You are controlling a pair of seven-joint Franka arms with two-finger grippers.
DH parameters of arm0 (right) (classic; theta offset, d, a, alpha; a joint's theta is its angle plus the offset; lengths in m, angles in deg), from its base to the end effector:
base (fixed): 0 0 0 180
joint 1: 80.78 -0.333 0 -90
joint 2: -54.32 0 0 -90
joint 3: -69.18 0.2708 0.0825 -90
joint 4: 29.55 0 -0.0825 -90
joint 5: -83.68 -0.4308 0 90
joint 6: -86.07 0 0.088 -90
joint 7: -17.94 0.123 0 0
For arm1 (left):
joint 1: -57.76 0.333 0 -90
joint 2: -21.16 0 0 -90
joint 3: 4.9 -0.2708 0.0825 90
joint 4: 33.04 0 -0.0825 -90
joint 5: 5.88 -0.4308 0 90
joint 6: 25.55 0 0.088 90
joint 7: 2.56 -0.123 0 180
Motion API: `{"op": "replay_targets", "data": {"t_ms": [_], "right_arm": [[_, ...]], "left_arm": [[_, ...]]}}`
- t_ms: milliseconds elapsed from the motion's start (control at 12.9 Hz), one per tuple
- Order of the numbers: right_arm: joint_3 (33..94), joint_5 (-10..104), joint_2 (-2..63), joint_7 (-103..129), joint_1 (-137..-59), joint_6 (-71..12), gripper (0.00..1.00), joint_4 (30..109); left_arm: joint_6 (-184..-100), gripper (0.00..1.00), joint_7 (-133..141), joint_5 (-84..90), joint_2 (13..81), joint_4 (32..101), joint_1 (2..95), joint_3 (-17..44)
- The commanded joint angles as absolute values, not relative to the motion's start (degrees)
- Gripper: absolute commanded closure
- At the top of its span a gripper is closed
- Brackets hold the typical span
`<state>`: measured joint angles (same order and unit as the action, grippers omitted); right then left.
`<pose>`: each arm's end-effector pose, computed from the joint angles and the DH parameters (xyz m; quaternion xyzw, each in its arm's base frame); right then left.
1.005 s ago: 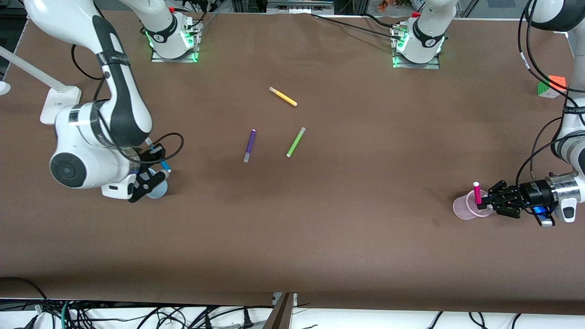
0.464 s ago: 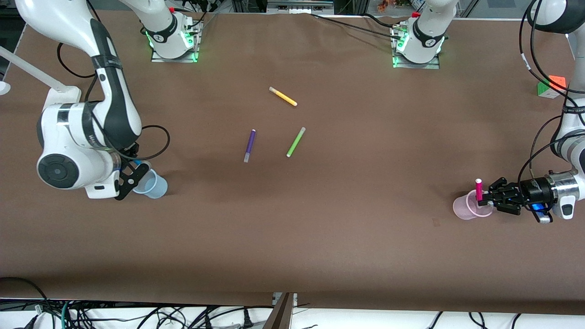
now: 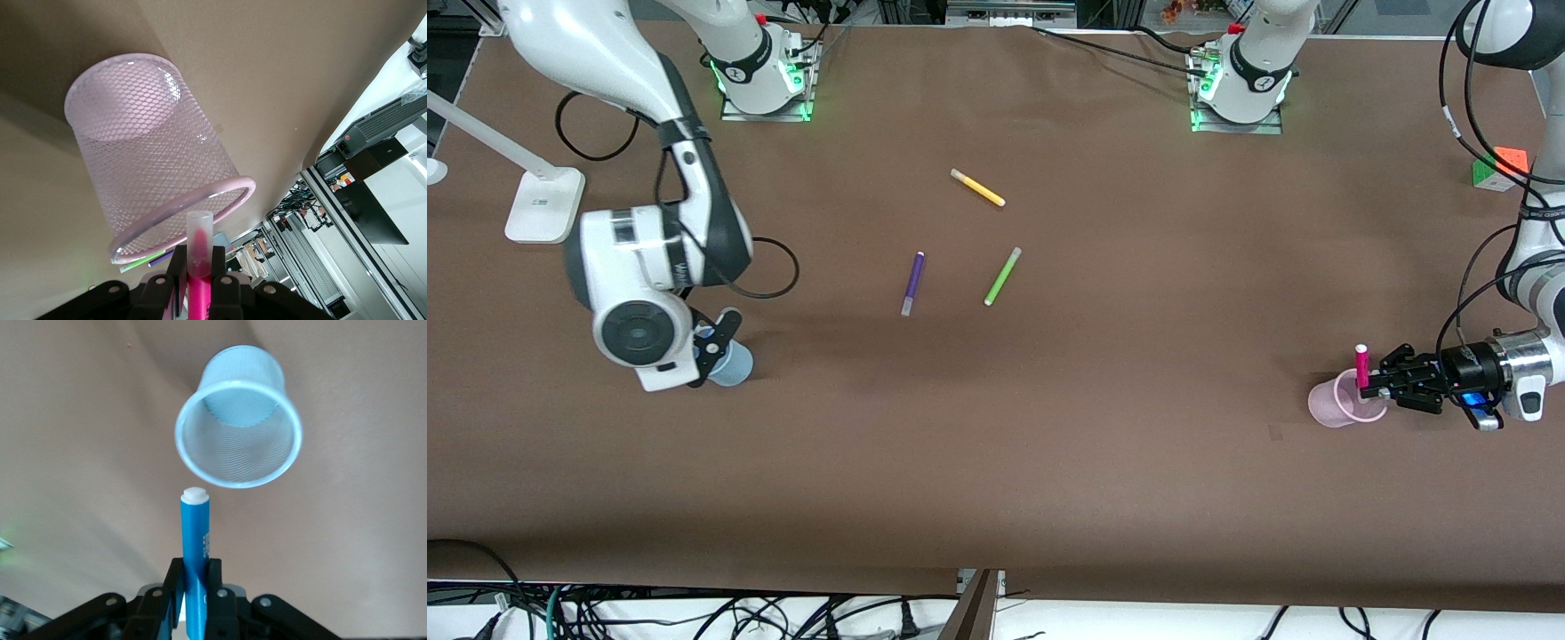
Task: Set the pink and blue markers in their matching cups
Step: 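Lower the pink marker into the pink cup while the right gripper lifts the blue marker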
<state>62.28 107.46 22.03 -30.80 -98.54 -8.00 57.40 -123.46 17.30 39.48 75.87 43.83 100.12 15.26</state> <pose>0.6597 0.0853 0.2447 0.7925 0.5238 -0.2745 0.1490 0.6588 0.2207 0.1232 0.6993 0.4588 -0.2288 0.4981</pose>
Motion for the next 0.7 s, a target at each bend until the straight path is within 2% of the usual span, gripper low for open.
{"op": "replay_targets", "data": {"t_ms": [0, 77, 464, 619], "right_arm": [[62.15, 113.72, 20.75, -32.07, -101.60, -9.11, 0.86, 57.20], [62.15, 115.31, 20.23, -32.16, -101.87, -9.38, 0.86, 57.29], [62.15, 119.36, 18.20, -36.63, -101.96, -11.58, 0.86, 58.08], [62.15, 121.98, 17.59, -36.90, -102.57, -12.01, 0.86, 58.69]], "left_arm": [[-122.50, 0.20, 15.99, 40.44, 76.36, 43.42, 100.47, 15.40], [-122.50, 0.00, 15.47, 40.44, 76.27, 43.42, 100.65, 15.40], [-122.23, 0.00, 13.44, 39.83, 75.57, 42.90, 100.83, 15.32], [-122.49, 0.00, 13.44, 27.85, 71.81, 42.20, 98.99, 16.62]]}}
